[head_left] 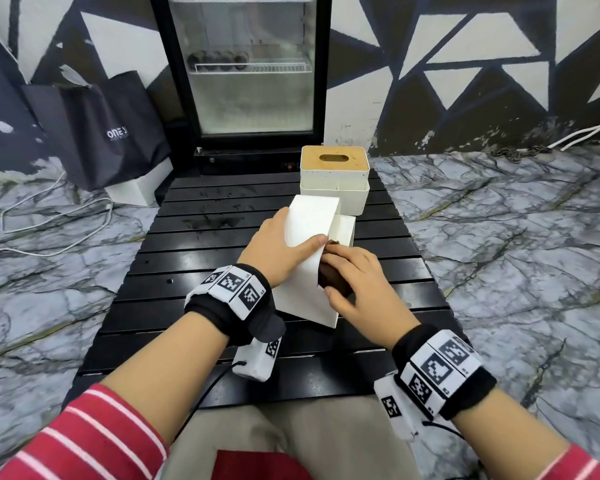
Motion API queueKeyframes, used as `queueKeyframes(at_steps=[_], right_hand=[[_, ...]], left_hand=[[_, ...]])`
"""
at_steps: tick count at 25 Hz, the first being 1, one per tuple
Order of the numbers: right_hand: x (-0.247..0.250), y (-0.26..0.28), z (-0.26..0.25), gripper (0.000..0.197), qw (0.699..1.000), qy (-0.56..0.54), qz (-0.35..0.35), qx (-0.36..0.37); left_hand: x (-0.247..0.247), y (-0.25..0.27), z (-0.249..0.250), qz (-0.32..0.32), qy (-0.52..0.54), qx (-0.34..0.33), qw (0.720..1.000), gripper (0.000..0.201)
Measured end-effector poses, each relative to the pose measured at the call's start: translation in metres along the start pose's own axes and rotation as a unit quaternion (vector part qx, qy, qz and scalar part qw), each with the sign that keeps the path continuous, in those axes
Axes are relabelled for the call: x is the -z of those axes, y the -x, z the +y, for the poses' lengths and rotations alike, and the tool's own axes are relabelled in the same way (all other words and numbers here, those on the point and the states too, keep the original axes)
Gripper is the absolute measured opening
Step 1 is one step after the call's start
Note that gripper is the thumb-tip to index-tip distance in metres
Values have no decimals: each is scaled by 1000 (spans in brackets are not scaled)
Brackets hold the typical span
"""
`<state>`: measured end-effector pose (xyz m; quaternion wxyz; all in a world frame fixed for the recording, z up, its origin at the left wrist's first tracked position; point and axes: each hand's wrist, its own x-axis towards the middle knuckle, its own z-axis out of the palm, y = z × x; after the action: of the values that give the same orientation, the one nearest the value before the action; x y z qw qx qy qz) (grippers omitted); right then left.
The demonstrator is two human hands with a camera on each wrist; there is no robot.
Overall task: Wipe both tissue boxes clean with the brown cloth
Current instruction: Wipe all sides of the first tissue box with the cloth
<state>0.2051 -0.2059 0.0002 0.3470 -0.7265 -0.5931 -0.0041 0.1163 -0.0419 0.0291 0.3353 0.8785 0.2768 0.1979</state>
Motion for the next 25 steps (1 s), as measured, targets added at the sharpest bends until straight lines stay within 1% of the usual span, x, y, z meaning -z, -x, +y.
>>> queueKeyframes(at_steps=[2,7,10,12,14,16,18,20,22,25], right_hand=[[4,1,2,48,1000,-28,-8,-2],[27,8,18,41,993,-90,17,-68],[40,11,35,37,991,-82,27,-104],[40,13,43,37,991,-43,-11,-128],[36,14,50,39,986,10,-93,-139],[31,15,57,41,971,54,-173,-153],[26,17,62,41,957,78,-223,-170],[21,20,64,40,948,90,-249,-177],[17,23,66,41,947,81,-255,-180],[18,28,68,43,939,95,-273,-186]], left_hand=[[0,2,-6,3,0,8,1000,79],[-2,3,-8,-10,11,9,1000,77],[3,-2,-3,-10,23,-1,1000,68],[4,-3,-1,-10,26,-3,1000,70],[3,-2,1,-10,29,-3,1000,77],[1,-2,2,-13,32,-2,999,78],[-1,-1,2,-19,28,5,999,79],[-2,0,1,-21,24,15,999,80],[-1,0,1,-17,24,14,999,79],[-2,2,2,-17,30,12,999,64]])
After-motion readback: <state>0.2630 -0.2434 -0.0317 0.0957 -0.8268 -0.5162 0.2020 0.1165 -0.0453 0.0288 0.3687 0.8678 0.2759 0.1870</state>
